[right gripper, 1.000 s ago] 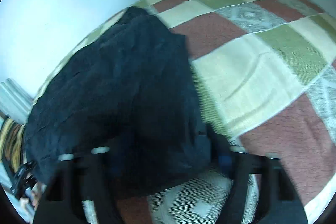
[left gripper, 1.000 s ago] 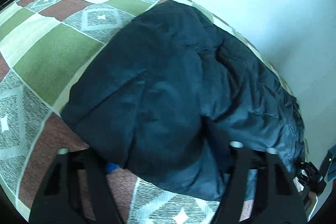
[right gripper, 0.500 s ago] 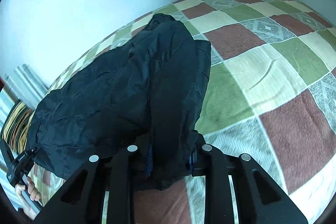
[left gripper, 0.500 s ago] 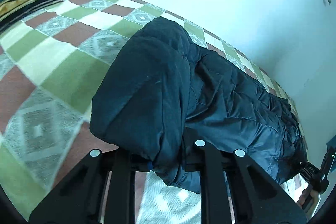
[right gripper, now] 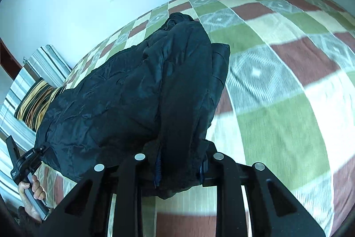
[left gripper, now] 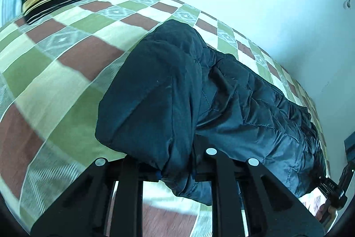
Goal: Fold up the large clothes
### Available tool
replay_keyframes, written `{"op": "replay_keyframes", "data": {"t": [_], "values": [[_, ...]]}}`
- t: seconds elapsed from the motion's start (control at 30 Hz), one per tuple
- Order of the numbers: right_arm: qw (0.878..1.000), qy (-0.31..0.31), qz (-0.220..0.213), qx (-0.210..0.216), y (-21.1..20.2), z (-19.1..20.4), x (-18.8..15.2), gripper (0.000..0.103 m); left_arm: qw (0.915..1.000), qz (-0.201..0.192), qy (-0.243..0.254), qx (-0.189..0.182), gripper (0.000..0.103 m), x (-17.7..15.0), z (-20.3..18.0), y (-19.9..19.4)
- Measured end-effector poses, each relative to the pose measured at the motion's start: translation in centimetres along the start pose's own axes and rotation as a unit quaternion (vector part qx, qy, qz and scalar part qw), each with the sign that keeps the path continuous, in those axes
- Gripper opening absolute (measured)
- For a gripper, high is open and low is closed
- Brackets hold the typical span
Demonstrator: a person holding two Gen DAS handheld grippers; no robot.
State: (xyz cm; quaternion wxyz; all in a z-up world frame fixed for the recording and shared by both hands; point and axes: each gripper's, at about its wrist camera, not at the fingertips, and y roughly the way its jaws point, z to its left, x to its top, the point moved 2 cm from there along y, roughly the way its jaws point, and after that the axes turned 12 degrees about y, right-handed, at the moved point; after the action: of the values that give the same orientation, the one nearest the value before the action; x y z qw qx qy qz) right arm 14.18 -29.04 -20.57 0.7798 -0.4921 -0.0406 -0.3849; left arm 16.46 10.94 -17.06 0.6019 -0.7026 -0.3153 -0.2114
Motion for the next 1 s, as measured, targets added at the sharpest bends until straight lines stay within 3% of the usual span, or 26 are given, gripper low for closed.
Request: {"op": "replay_keyframes", "data": {"t": [0.17, 0.27, 0.37, 0.43, 0.5, 0.63, 0.73, 0.87, 1.0], "values": [[1.000, -0.011, 0.009, -0.006, -0.5, -0.5, -2.1, 0.024, 0.9999, 0.005, -0.014, -0.006, 0.018, -2.0, 1.2, -0.7], [1.000, 0.004, 0.007, -0.004, -0.5, -0.8, -1.8, 0.030, 0.9997, 0.007, -0.022, -0.011, 0.022, -2.2, 1.6, -0.1], [1.000, 0.000, 0.004, -0.018, -0.8, -0.9, -1.7, 0.046, 0.9997, 0.011, -0.022, -0.001, 0.034, -2.3, 1.7, 0.0], [1.000, 0.000, -0.005, -0.029, -1.4, -1.1, -1.6, 0.055, 0.9994, 0.013, -0.031, 0.001, 0.054, -2.5, 1.8, 0.1], [0.999, -0.006, -0.023, -0.046, -2.4, -1.1, -1.3, 0.057, 0.9991, 0.014, -0.040, -0.005, 0.067, -2.6, 2.0, 0.1], [0.995, -0.010, -0.068, -0.075, -5.0, -0.9, -0.1, 0.058, 0.9991, 0.008, -0.041, -0.012, 0.079, -2.7, 2.1, -0.5], [0.994, -0.013, -0.087, -0.068, -6.2, 0.2, 0.8, 0.058, 0.9991, 0.015, -0.039, -0.012, 0.080, -2.7, 2.6, -0.3], [0.996, -0.043, -0.064, -0.033, -4.9, 3.4, 0.2, 0.056, 0.9981, 0.022, -0.057, -0.009, 0.080, -3.2, 3.7, -0.2], [0.997, -0.072, -0.015, 0.003, -1.6, 7.5, -0.9, 0.045, 0.9981, 0.022, -0.057, -0.004, 0.080, -3.5, 4.5, -0.9]]}}
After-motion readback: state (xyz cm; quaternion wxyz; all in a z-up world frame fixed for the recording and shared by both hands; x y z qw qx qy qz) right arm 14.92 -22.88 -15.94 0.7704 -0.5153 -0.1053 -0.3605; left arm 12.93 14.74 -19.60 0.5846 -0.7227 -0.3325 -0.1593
